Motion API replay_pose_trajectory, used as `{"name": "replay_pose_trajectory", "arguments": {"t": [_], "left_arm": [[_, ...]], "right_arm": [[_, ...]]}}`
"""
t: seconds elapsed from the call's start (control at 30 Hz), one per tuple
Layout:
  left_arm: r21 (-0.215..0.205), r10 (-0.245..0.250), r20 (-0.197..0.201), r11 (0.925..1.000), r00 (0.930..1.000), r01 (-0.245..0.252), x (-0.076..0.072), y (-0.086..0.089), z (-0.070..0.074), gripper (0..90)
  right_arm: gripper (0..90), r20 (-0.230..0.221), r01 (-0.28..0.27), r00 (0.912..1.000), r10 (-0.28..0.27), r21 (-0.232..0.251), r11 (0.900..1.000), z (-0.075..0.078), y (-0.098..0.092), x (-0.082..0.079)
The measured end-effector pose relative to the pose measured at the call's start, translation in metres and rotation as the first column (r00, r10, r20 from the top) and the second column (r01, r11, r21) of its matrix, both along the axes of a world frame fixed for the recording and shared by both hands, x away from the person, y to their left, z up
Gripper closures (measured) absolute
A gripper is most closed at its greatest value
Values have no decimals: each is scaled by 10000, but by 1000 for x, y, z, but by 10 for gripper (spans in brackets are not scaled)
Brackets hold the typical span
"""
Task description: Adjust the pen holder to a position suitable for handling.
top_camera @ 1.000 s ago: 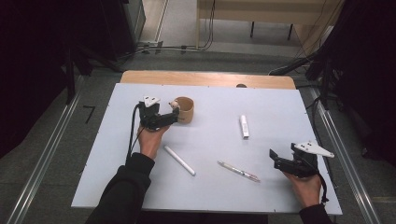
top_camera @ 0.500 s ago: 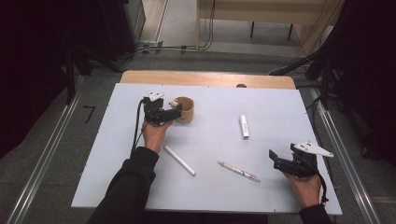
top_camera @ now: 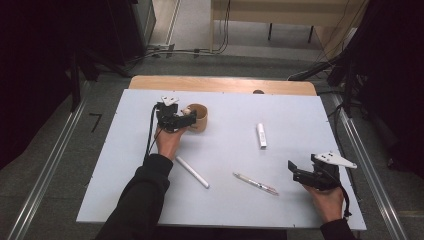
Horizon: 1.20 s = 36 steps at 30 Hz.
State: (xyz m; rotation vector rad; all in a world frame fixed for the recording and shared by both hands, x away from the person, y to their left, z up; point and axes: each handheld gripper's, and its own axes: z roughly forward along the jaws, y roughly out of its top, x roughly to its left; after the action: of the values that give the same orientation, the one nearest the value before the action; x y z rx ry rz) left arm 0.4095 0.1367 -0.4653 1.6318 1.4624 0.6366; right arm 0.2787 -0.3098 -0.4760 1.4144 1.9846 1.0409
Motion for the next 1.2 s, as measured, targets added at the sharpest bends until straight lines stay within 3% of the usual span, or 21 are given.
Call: {"name": "replay_pose_trajectory", "arguments": {"t": [0.7, 0.97, 1.2], "left_arm": [[362, 77, -339, 9993, 9994, -65, 15, -10, -7, 169], [615, 139, -473, 9980, 9988, -110, 21, -10, -10, 223], [638, -42, -546, 9979, 9985, 77, 23, -14, -9, 363]], "right_arm": [[104, -72, 6, 10000, -6, 34, 10000, -1, -1, 0], [105, -125, 7, 9999, -6, 40, 10000, -1, -1, 1], [108, -176, 45, 9998, -43, 65, 10000, -2, -1, 2]]}}
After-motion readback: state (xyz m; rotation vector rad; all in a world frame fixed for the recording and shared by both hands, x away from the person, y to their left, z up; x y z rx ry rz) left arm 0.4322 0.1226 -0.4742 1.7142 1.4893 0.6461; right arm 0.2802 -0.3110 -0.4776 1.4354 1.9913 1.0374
